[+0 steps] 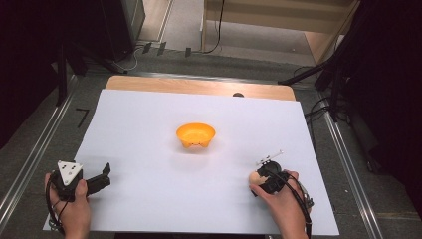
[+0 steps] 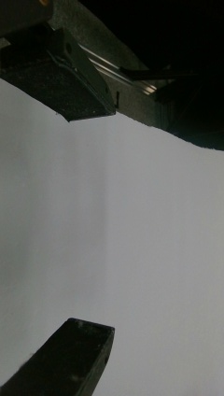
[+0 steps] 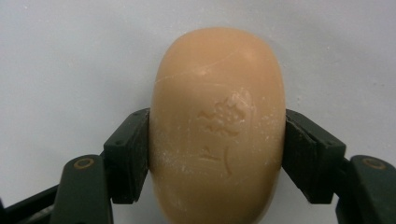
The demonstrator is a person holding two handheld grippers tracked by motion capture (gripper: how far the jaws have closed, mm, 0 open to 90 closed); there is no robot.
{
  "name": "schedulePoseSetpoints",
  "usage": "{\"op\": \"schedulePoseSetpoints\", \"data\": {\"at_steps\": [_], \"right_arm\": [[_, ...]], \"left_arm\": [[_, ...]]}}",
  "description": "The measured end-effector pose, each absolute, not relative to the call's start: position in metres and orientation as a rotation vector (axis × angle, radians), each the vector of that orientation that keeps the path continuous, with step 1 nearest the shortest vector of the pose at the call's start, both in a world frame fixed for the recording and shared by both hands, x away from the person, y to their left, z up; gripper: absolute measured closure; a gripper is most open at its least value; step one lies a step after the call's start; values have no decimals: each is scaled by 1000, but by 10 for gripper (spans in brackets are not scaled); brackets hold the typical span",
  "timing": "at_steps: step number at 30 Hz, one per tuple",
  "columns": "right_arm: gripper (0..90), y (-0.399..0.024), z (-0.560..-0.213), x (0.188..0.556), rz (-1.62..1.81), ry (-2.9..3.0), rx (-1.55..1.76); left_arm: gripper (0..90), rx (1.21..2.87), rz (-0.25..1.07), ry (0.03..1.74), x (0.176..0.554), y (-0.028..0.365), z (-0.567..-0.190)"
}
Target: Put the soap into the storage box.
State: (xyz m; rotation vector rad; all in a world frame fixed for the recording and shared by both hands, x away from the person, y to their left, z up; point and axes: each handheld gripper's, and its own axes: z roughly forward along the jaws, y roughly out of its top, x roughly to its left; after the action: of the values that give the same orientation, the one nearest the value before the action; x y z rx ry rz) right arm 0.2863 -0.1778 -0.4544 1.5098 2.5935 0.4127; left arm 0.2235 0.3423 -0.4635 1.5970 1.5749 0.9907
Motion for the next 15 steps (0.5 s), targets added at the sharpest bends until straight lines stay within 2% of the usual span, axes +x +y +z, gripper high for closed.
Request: {"op": "schedulePoseSetpoints", "data": {"at_steps": [8,15], "right_arm": [[332,-179,-453,285,432,2592,1503],[332,-181,-439,291,570,2668,1323]], "left_arm": [[0,1596,993,1572,223,342,-463],[0,1602,1007,1570,223,341,-464]]}}
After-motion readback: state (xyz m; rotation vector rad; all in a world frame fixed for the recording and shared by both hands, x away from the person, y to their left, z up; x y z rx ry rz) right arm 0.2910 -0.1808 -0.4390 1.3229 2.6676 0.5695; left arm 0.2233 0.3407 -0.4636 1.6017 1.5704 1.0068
